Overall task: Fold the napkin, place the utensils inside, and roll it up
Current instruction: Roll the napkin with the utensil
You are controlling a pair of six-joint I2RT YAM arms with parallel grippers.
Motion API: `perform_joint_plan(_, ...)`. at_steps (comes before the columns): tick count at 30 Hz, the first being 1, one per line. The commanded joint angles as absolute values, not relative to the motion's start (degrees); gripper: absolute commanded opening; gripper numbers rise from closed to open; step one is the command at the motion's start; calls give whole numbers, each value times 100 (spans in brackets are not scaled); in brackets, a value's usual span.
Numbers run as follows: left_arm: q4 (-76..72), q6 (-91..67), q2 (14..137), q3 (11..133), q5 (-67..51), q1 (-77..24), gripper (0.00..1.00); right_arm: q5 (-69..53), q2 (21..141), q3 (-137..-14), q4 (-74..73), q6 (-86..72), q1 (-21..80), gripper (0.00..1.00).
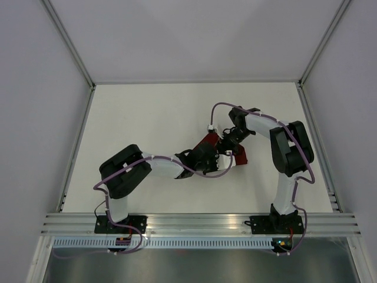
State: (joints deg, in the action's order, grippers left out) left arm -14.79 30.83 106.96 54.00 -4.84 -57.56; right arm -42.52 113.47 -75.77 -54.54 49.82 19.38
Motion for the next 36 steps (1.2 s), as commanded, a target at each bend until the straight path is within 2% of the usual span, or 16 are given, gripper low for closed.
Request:
perform_joint_plan(1, -581, 2637, 11065, 5528, -1186, -5678, 2, -3727, 11145, -7462, -4826, 4703, 1829, 86)
perform_joint_plan(15, 658, 1943, 11188, 6222, -2442, -5081, 2, -4025, 9977, -7190, -4115, 4254, 546, 85)
perform_joint_plan(24, 1810, 1415, 11961, 7154, -3313, -4711, 2, -4227, 7841, -5433, -2936, 4447, 457, 80)
perform_joint_plan(28, 2249, 1117, 12383, 7540, -3594, -4579, 3, -4140, 7217, -4626, -2655, 4824, 868, 80)
perform_joint_plan(31, 2504, 1072, 12621, 7708, -3841, -4500, 4, -3509, 6585, -3889, -1988, 4817, 1587, 80)
perform_joint_plan(36, 2716, 1063, 12840, 7796, -4147, -4395, 5, -2244, 6310, -3095, -890, 4834, 2671, 75)
